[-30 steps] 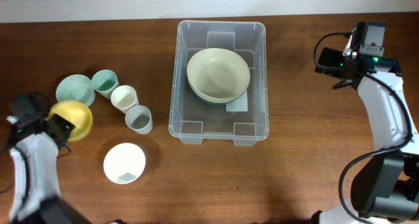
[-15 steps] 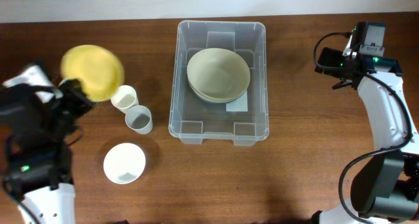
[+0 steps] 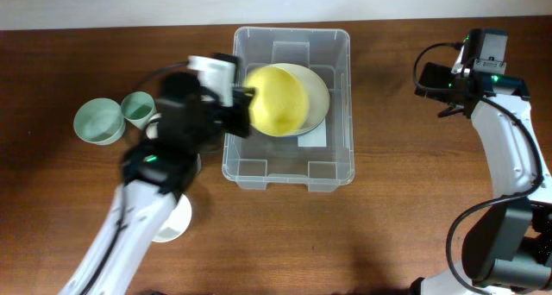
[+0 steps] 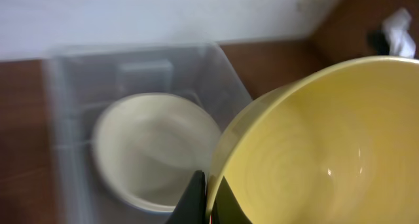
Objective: Pack container
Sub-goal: 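Lift the yellow bowl and carry it into the container, then release the yellow bowl and withdraw the left gripper left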
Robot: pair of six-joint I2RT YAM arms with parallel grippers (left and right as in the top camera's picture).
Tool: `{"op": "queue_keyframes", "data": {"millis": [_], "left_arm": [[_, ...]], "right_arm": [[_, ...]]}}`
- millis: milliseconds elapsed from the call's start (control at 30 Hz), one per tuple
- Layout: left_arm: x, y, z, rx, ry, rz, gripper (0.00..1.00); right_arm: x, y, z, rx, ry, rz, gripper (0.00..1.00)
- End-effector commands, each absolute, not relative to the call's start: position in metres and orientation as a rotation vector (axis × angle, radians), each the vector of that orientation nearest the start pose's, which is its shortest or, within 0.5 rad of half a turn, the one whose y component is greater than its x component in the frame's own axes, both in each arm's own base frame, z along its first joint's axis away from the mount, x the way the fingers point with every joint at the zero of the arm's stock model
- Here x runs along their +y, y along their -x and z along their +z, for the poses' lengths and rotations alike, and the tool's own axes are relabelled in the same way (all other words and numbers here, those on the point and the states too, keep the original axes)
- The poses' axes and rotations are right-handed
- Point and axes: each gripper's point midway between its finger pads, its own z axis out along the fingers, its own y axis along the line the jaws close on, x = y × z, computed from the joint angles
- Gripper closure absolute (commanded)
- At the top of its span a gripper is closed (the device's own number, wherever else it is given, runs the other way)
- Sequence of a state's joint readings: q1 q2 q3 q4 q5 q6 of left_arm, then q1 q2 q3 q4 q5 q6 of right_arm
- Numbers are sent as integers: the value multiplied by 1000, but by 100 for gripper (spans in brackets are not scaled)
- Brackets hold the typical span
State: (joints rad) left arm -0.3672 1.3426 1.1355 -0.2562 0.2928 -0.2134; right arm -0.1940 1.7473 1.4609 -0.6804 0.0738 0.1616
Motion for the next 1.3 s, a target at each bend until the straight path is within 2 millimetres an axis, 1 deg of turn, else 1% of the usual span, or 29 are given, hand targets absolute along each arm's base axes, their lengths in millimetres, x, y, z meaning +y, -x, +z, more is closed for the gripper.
{"op": "queue_keyframes", "data": {"millis": [0, 100, 233, 400, 600, 700, 767, 933, 967, 1000, 1067, 1100, 1167, 1267], "left_arm": [[-230, -383, 243, 2067, -496, -581, 99], [-249, -385, 217, 2105, -534, -535, 99], [-264, -380, 195, 2141, -597, -495, 99], [-267, -384, 173, 2166, -620, -373, 99], [-278, -379, 146, 2218, -665, -363, 99], [-285, -375, 135, 2238, -691, -363, 99], [-288, -373, 131, 2243, -703, -364, 99], [-289, -372, 131, 2244, -706, -365, 99], [-289, -372, 130, 2245, -707, -365, 97], [-288, -371, 130, 2249, -708, -364, 89], [-287, -370, 128, 2257, -711, -361, 61], [-287, -369, 127, 2261, -712, -360, 50], [-287, -369, 128, 2259, -711, -360, 42], [-287, -370, 138, 2239, -705, -367, 41]], "right_arm": [[-104, -447, 175, 2450, -489, -116, 1], [-104, -447, 175, 2450, -489, -116, 1], [-104, -447, 175, 2450, -489, -116, 1], [-104, -447, 175, 2450, -489, -116, 1], [-104, -447, 175, 2450, -489, -116, 1], [-104, -447, 175, 2450, -489, -116, 1], [-104, -447, 175, 2450, -489, -116, 1], [-104, -447, 175, 2450, -489, -116, 1], [-104, -447, 175, 2450, -489, -116, 1], [-104, -447, 175, 2450, -489, -116, 1], [-104, -447, 175, 2450, -489, -116, 1], [-104, -447, 175, 2450, -489, -116, 1], [-104, -447, 175, 2450, -489, -116, 1], [-104, -447, 175, 2450, -489, -116, 1]]}}
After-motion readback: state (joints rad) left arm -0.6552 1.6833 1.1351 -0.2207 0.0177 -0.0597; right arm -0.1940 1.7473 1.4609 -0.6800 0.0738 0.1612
